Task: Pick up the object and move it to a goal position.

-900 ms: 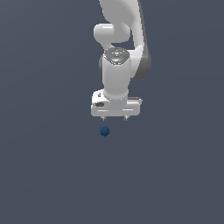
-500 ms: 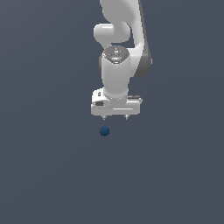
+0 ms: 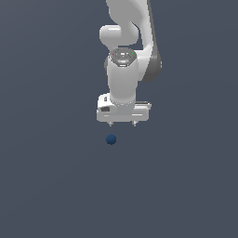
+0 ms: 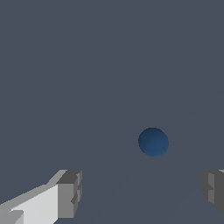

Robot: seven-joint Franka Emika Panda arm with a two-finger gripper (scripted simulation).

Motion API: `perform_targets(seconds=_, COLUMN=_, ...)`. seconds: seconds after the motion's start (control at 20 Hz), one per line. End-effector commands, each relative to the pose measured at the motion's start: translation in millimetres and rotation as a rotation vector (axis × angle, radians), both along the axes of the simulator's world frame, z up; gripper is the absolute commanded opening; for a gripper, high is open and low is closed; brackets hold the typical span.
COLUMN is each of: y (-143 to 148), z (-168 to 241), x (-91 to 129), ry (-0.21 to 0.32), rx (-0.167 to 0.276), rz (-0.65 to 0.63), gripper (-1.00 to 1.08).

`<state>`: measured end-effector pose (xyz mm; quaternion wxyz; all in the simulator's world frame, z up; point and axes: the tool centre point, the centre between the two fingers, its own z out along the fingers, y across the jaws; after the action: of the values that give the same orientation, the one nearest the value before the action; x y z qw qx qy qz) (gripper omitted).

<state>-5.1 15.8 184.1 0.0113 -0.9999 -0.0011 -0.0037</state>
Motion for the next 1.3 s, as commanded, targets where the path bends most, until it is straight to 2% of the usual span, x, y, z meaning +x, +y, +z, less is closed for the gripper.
perform_targets(seconds=0.0, y=-2.2, z=-4.4, x=-0.1, ry=0.001, rx=0.0, rz=-0.02, gripper=1.0)
perform_targets(seconds=0.3, y=-12.5, z=-24.7, x=-0.6, ry=0.005, rx=0.0, rz=-0.118, gripper=1.0)
perform_targets(seconds=0.85, y=-44.6, z=-81.7, x=-6.8, ry=0.012, rx=-0.011, rz=-0.399, gripper=1.0)
perform_targets(seconds=1.25, y=-56.9, z=-101.4, x=-10.9, ry=0.013, rx=-0.02, rz=-0.499, gripper=1.0)
